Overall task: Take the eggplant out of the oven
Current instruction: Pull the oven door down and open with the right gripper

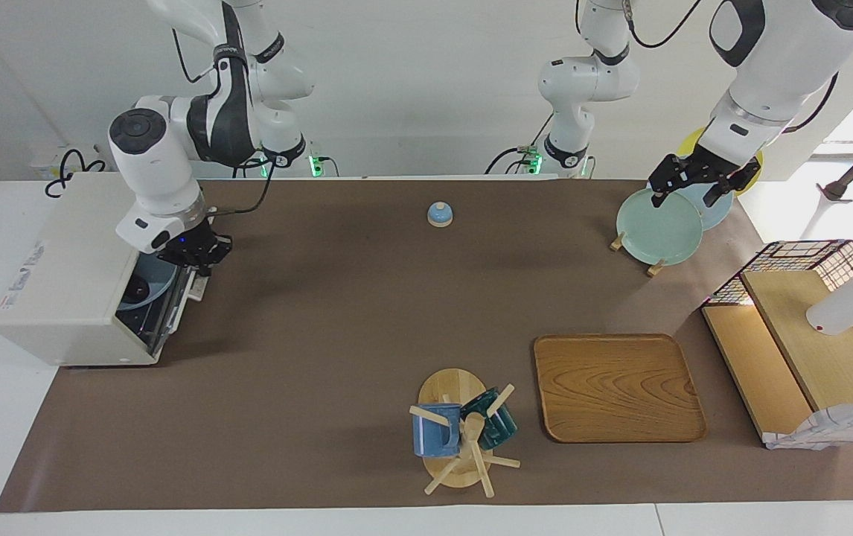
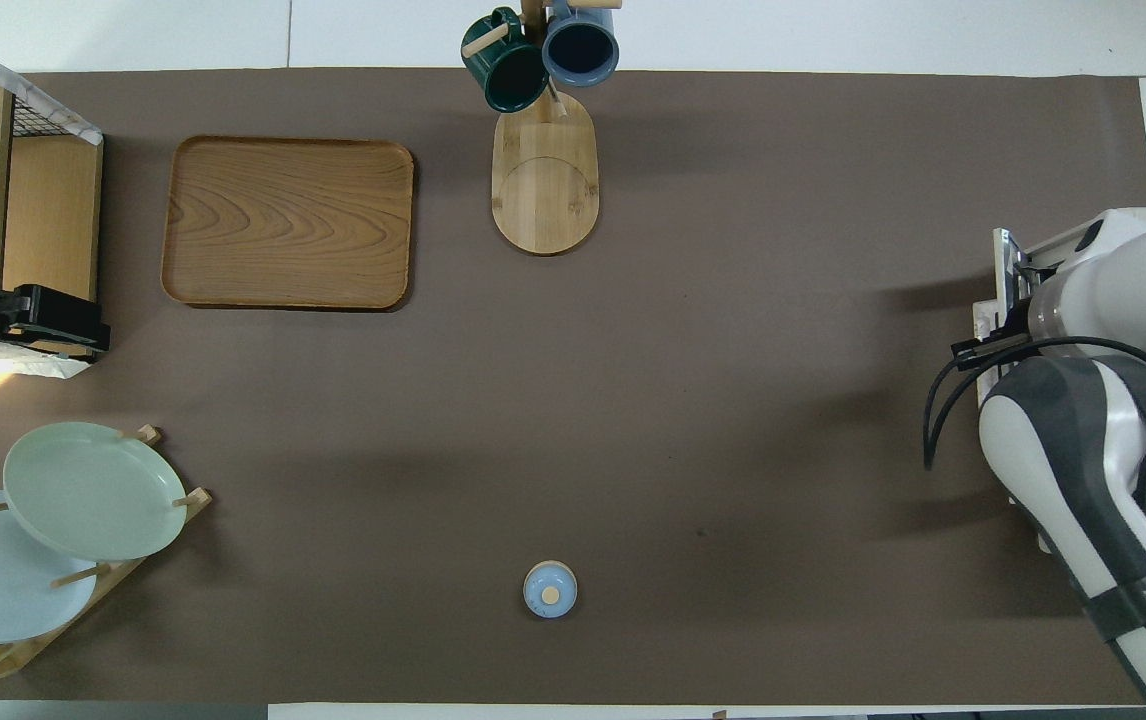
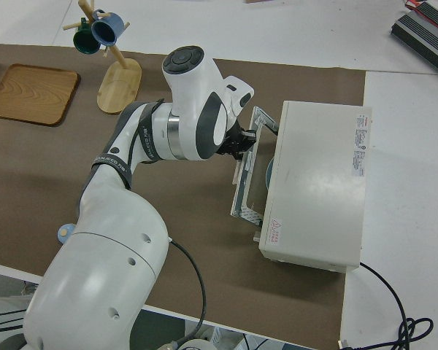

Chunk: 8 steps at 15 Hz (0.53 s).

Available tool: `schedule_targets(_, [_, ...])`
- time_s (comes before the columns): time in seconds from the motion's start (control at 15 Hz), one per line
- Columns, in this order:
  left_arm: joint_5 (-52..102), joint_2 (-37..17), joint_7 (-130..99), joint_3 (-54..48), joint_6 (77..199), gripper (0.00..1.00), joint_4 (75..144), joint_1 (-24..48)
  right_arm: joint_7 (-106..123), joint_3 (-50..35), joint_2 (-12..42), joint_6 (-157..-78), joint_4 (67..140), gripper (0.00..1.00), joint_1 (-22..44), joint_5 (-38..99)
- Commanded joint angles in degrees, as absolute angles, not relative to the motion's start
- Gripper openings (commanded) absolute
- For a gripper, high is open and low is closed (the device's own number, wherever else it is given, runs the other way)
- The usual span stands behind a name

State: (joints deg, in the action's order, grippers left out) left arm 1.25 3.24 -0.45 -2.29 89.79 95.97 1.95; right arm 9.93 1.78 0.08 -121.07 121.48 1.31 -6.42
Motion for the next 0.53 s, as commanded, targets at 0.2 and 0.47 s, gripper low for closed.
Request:
schedule_targets(0.2, [1.41,3.34,-0.88,-2.90,88.77,1.00,95.36,1.23,4.32,2.11,3.34,-132.18,126.12,0.00,3.78,-6.33])
schedule_targets(0.47, [1.41,3.34,-0.88,-2.90,88.77,1.00,95.36,1.23,3.96,2.11,4.31,-136.31,129.02,0.00,3.25,-6.33])
